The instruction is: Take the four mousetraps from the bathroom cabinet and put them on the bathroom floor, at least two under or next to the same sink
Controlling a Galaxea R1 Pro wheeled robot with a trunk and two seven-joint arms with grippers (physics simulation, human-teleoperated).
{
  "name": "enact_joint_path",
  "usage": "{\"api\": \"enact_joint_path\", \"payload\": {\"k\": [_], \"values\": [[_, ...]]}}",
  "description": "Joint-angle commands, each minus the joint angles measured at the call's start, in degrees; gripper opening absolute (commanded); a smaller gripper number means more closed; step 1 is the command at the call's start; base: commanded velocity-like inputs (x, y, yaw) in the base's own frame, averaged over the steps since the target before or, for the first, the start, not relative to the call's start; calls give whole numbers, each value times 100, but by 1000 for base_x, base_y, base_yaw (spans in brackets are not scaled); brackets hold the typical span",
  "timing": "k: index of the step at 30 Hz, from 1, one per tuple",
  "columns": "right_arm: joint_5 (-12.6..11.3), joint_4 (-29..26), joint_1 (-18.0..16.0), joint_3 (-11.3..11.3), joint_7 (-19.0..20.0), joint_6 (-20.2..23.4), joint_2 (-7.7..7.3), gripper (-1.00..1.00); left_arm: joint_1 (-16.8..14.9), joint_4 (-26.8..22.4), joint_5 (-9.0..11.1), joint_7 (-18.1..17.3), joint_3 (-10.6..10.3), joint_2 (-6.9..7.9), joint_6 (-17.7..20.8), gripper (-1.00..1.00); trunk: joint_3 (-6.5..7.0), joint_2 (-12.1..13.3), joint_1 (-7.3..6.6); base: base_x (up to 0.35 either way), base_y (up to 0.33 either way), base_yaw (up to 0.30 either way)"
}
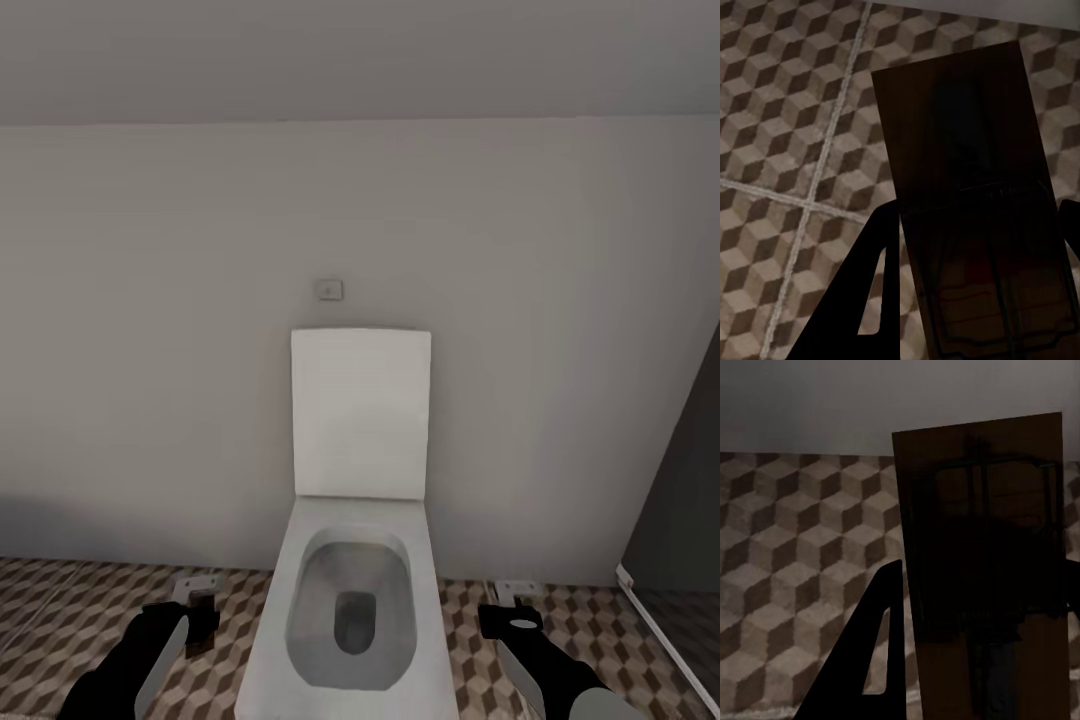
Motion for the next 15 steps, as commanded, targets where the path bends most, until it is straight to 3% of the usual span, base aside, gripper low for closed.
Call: {"api": "enact_joint_path", "payload": {"k": [1,5,10,15], "values": [[-37,-16,2,47,-4,33,-9,-100,-3,-9,46,56,-21,5,22,-100,-25,-44,21,0,0,0],[-51,-16,3,32,-16,40,-5,-100,-3,-15,46,56,-22,5,22,-100,-96,-205,109,0,0,-20],[-69,-16,3,1,-124,61,0,-100,-3,-16,42,56,-22,5,22,-100,-184,-405,219,0,0,-180],[-67,-16,6,-3,-194,57,1,-100,-3,-16,39,56,-22,5,22,-100,-282,-529,290,0,0,-66]]}}
